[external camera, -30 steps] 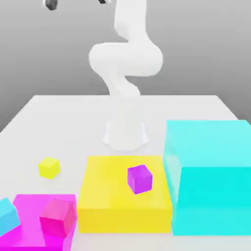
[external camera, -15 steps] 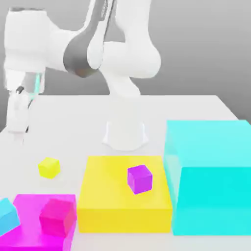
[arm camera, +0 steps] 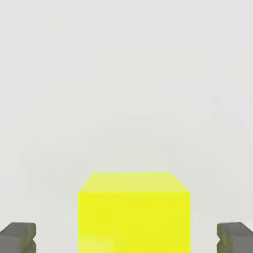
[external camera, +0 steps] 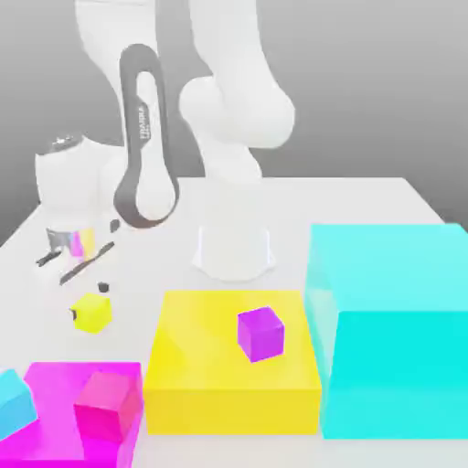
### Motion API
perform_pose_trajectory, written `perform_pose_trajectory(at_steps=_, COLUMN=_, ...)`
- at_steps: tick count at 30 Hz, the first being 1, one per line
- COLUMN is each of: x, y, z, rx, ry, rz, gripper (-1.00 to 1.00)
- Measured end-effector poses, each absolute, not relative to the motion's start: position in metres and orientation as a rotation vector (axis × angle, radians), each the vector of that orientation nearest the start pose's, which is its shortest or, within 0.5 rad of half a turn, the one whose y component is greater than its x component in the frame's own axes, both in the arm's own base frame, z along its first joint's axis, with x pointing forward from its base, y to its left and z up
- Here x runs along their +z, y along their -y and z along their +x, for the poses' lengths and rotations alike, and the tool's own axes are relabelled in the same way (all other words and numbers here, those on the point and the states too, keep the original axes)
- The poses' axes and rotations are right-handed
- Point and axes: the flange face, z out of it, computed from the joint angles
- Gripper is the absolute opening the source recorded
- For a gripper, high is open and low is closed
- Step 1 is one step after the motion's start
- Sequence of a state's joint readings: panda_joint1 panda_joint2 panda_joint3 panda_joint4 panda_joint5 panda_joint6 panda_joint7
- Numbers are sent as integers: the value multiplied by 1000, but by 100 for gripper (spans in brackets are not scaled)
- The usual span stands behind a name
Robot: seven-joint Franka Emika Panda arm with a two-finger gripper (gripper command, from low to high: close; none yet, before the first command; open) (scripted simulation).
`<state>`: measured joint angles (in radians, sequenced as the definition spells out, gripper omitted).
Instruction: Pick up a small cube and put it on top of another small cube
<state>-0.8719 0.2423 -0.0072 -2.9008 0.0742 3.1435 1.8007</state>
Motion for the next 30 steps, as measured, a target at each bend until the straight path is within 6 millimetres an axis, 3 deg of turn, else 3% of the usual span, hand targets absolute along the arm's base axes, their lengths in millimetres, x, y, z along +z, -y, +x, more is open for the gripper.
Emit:
perform_pose_trajectory(at_steps=7, x=129, y=255, z=203, rx=-4, ry=-3083, rz=-605, gripper=-100)
perform_pose_trajectory(at_steps=15, x=186, y=256, z=203, rx=-4, ry=-3083, rz=-603, gripper=-100)
perform_pose_trajectory(at_steps=18, x=200, y=263, z=232, rx=1, ry=-3070, rz=-658, gripper=-100)
perform_pose_trajectory(at_steps=24, x=230, y=280, z=312, rx=8, ry=-3046, rz=-753, gripper=-100)
perform_pose_trajectory(at_steps=30, x=266, y=283, z=392, rx=9, ry=-3024, rz=-841, gripper=-100)
